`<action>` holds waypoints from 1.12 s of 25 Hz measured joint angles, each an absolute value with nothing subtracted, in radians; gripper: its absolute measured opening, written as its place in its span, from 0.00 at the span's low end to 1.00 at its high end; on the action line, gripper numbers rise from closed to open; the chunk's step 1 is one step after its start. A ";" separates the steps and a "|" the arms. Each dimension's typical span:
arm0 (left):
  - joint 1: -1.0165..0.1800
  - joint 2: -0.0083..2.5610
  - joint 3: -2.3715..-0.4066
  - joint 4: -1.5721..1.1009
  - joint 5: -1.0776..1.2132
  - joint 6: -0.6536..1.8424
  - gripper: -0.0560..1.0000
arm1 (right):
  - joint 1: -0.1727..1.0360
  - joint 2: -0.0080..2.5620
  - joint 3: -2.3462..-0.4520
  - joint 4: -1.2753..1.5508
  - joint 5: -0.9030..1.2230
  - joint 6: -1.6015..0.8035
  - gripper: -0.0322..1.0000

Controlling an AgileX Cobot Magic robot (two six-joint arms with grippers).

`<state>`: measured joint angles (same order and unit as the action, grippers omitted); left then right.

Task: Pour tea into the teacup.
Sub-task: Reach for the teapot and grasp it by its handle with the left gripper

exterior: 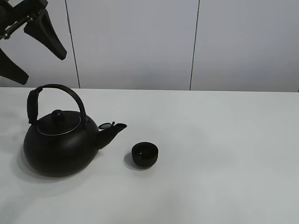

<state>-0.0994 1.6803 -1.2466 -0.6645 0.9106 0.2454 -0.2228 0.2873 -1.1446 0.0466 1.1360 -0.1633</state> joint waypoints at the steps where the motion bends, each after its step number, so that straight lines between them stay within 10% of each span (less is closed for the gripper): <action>1: -0.099 1.680 -1.247 -0.664 0.911 0.245 0.64 | -0.223 0.238 -1.095 0.047 1.138 -0.161 0.51; 12: -0.099 1.680 -1.247 -0.664 0.911 0.245 0.64 | -0.171 0.025 -0.579 0.048 1.090 -0.090 0.51; 28: -0.099 1.680 -1.247 -0.664 0.909 0.245 0.64 | -0.074 0.020 -0.469 0.000 1.077 -0.051 0.51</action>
